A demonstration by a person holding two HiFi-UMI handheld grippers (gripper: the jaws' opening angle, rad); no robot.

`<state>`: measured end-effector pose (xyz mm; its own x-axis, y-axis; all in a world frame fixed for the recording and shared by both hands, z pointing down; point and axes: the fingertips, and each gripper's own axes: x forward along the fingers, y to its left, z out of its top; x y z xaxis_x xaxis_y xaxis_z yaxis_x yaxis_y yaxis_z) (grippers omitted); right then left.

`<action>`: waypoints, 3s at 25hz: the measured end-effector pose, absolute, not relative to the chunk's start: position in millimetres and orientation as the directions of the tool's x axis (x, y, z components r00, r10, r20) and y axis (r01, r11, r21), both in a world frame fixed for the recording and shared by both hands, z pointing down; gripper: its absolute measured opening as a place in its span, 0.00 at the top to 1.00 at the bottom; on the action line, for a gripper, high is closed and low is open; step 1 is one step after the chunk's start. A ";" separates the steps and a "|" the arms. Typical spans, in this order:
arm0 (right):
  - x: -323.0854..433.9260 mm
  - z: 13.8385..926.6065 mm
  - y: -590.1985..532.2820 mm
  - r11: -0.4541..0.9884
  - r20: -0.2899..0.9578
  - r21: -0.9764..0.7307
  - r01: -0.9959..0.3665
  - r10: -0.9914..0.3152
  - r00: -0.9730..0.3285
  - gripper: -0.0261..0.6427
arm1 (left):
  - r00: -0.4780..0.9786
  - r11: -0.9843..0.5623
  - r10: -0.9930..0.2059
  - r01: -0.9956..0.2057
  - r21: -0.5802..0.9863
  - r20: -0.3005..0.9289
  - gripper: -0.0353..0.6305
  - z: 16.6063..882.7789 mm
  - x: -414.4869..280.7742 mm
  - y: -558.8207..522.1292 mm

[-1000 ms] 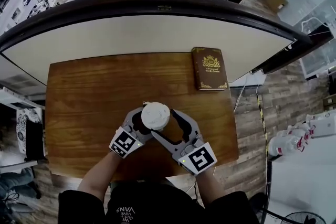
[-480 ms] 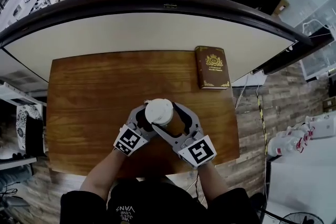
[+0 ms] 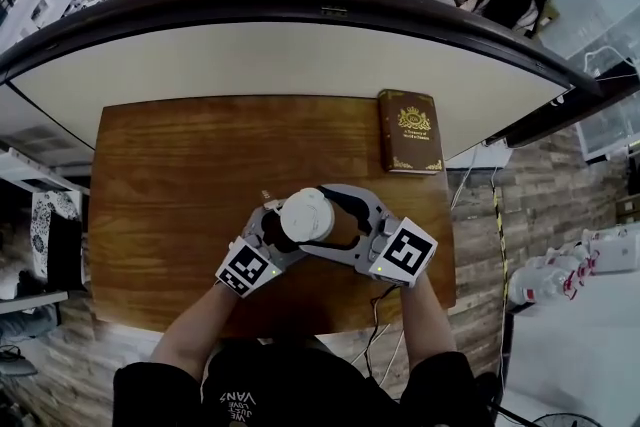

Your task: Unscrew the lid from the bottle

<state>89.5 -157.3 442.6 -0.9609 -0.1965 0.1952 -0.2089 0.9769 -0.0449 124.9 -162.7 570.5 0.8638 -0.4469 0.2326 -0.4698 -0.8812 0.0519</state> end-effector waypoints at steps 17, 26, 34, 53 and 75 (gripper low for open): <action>110.6 433.9 -150.9 0.824 0.092 -0.063 -0.564 -0.558 -0.825 0.46 | 0.861 -0.877 -0.454 -0.478 0.057 0.229 0.39 570.6 124.3 -162.4; 100.6 449.1 -158.3 0.716 0.160 -0.011 -0.698 -0.687 -0.708 0.44 | 0.857 -0.873 -0.462 -0.485 0.056 0.230 0.39 570.9 125.1 -162.8; 91.7 457.9 -163.0 0.719 0.218 0.012 -0.695 -0.680 -0.700 0.45 | 0.854 -0.870 -0.467 -0.491 0.056 0.231 0.39 570.5 125.1 -162.8; 83.4 461.2 -168.1 0.749 0.255 0.040 -0.662 -0.648 -0.718 0.45 | 0.850 -0.867 -0.471 -0.496 0.056 0.233 0.39 571.9 124.5 -162.6; 93.6 435.6 -169.7 0.659 0.172 0.009 -0.752 -0.742 -0.648 0.45 | 0.848 -0.861 -0.469 -0.501 0.088 0.247 0.38 575.0 124.3 -164.0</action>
<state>93.6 -169.7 435.6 -0.6479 -0.7421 0.1720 -0.7523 0.6588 0.0087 124.3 -164.0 575.0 0.8481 -0.4687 0.2471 -0.5013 -0.8608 0.0882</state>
